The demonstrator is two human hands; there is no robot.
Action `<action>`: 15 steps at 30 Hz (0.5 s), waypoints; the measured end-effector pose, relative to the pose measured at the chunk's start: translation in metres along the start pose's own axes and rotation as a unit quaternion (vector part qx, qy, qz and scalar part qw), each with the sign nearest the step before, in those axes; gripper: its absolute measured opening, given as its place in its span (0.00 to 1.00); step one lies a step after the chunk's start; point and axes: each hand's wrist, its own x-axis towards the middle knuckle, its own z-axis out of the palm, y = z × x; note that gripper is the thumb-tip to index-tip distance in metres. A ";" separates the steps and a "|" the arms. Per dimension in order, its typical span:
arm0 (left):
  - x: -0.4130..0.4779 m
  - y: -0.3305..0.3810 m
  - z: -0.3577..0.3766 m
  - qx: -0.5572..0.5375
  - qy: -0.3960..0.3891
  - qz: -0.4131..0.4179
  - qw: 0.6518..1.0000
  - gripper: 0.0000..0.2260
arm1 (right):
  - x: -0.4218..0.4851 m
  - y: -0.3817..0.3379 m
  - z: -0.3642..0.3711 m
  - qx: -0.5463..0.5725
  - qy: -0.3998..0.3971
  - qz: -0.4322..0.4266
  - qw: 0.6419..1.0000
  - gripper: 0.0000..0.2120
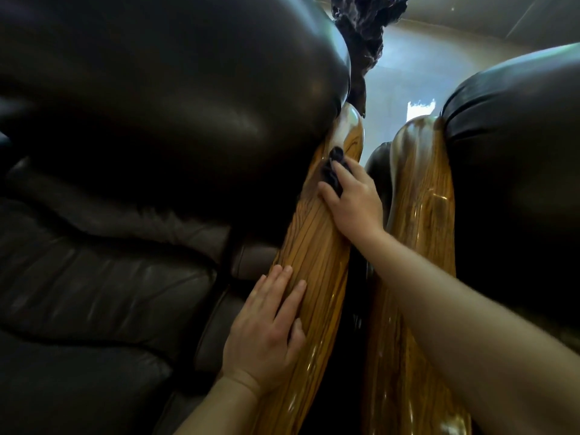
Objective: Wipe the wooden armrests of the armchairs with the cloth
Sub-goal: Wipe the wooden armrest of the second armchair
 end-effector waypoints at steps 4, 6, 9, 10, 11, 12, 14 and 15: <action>0.002 0.001 -0.001 0.012 -0.007 0.009 1.000 0.24 | -0.068 0.000 -0.007 -0.015 -0.027 -0.066 0.997 0.24; 0.001 0.001 -0.002 0.017 -0.013 0.007 1.000 0.24 | -0.102 -0.004 -0.004 -0.062 -0.037 -0.116 0.991 0.23; 0.001 0.002 -0.002 0.024 -0.013 0.003 1.000 0.24 | -0.111 -0.002 -0.009 -0.117 -0.062 -0.190 0.973 0.24; 0.001 0.003 -0.002 0.023 -0.011 0.006 1.000 0.24 | -0.100 0.000 -0.011 -0.134 -0.073 -0.196 0.969 0.26; 0.001 0.003 -0.002 0.019 -0.009 0.009 1.000 0.24 | -0.086 0.001 -0.012 -0.147 -0.078 -0.184 0.969 0.27; 0.001 0.004 -0.002 0.015 -0.006 0.009 1.000 0.24 | -0.067 0.001 -0.012 -0.153 -0.075 -0.156 0.973 0.29; 0.001 0.003 -0.003 0.015 -0.005 0.004 1.000 0.25 | -0.028 -0.003 -0.007 -0.163 -0.072 -0.078 0.981 0.31; 0.001 0.003 -0.003 0.016 -0.005 0.002 1.000 0.25 | -0.014 -0.007 -0.003 -0.177 -0.073 -0.051 0.980 0.31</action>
